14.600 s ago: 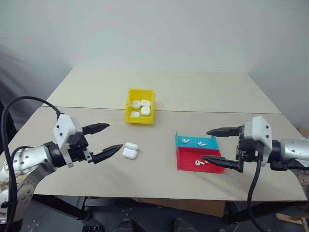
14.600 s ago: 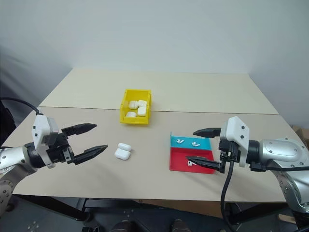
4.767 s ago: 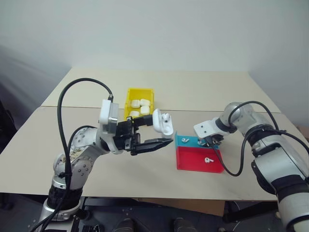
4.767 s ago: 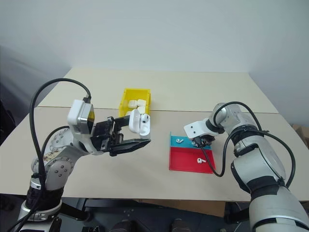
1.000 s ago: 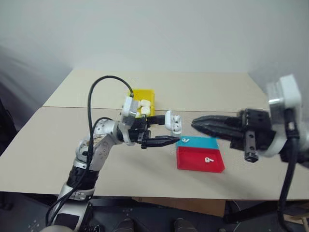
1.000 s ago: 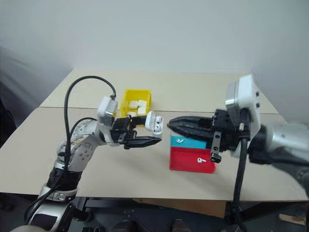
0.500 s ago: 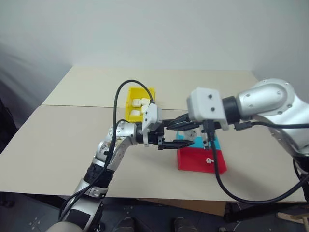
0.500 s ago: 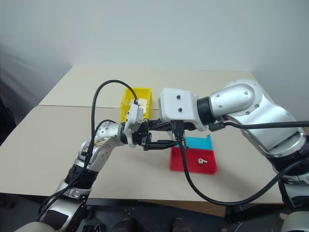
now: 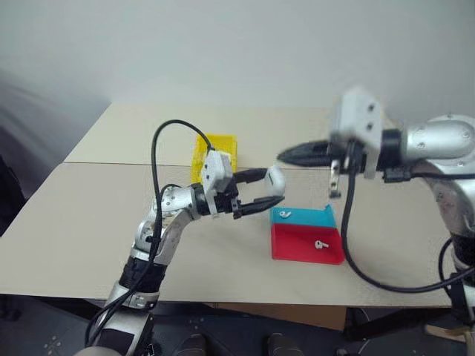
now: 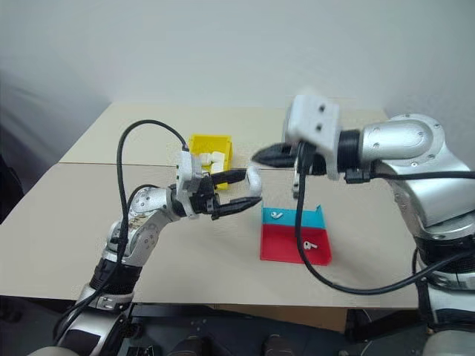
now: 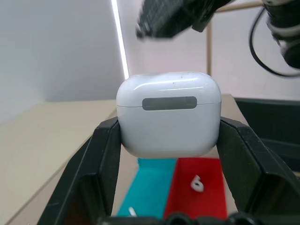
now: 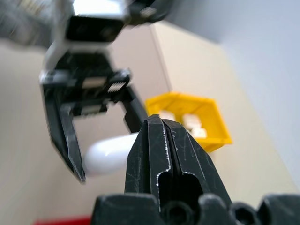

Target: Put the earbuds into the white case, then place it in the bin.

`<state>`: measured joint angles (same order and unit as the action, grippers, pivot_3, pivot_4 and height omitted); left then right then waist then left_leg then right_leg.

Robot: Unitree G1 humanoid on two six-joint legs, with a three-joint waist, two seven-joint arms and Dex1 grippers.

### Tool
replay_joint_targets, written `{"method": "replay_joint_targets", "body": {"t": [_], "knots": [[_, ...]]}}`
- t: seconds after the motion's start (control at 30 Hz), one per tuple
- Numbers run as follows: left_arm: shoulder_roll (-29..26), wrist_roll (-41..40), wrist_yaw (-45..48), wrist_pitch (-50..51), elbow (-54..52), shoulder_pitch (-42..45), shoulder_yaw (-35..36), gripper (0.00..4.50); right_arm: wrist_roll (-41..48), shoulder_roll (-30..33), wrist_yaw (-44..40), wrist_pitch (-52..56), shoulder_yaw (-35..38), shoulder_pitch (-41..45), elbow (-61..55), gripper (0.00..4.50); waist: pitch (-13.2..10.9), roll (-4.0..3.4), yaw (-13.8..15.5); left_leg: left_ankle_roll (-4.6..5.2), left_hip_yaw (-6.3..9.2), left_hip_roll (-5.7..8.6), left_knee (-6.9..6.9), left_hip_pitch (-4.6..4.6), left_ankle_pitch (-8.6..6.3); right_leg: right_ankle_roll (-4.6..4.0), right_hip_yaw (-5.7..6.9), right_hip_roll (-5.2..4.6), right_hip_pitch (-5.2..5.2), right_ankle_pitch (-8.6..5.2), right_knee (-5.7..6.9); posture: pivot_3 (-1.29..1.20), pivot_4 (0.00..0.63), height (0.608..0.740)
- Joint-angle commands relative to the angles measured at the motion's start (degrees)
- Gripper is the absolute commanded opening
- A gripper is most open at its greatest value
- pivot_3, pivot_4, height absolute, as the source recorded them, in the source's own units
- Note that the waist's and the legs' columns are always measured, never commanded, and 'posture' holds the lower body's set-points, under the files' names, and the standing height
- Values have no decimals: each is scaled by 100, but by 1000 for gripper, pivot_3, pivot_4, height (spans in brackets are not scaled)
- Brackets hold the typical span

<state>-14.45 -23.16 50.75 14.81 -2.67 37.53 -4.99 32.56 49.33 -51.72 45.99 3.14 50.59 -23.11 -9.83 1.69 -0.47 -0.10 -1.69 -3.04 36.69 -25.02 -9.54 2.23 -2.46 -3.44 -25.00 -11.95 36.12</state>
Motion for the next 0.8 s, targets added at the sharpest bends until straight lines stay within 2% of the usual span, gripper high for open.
{"method": "replay_joint_targets", "body": {"t": [0.03, 0.13, 0.3, 0.43, 0.57, 0.73, 0.8], "knots": [[174, 386, -1307, -30, -97, 208, 475, 2767, 648, -245, 855, 926, 971, -615, -574, 37, 1, 1, 36, 0, 1, 0, 2, 2, 0, 1, 2, 0, 5, 0, -3, 0, 150, 740], [298, 779, -2251, -139, 392, 437, 760, 2767, 786, -729, 1636, 1306, 1101, -1070, -933, 37, 1, 0, 50, 0, -1, 3, 6, 2, 0, 4, -3, -3, 9, 6, -5, 0, 150, 740], [286, 1582, -3423, -638, 2416, 1296, 862, 2767, 570, -1248, 2420, 1535, 711, -1062, -869, 37, 2, -2, 32, 9, 0, 6, 8, 6, 5, 13, -4, 1, 7, 9, 1, 0, 150, 740], [322, 1986, -3736, -1271, 4208, 2080, 732, 2767, 661, -1367, 2744, 1846, 648, -949, -832, 37, 2, -1, 32, 8, 0, 8, 6, 0, 5, 13, -3, 0, 5, 9, -6, 0, 150, 740], [436, 2229, -3996, -1703, 5409, 2596, 671, 2767, 685, -1354, 2880, 1987, 625, -965, -948, 37, 2, -1, 53, 12, 0, 9, 2, -20, 0, -12, 1, -4, -3, 25, -19, 0, 150, 740], [464, 2242, -3716, -1912, 6017, 2851, 684, 4460, 801, -1345, 2981, 2099, 709, -992, -1084, 0, 2, -2, 48, 22, -1, 10, -1, -26, -8, -13, 3, -4, -6, 25, -25, 0, 150, 740], [431, 2171, -3556, -2052, 5847, 2793, 734, 4487, 857, -1322, 2973, 2107, 756, -1043, -1154, 0, 2, -1, 32, 22, -1, 10, -1, -25, -8, -13, 2, -4, -8, 25, -21, 0, 150, 740]]}}
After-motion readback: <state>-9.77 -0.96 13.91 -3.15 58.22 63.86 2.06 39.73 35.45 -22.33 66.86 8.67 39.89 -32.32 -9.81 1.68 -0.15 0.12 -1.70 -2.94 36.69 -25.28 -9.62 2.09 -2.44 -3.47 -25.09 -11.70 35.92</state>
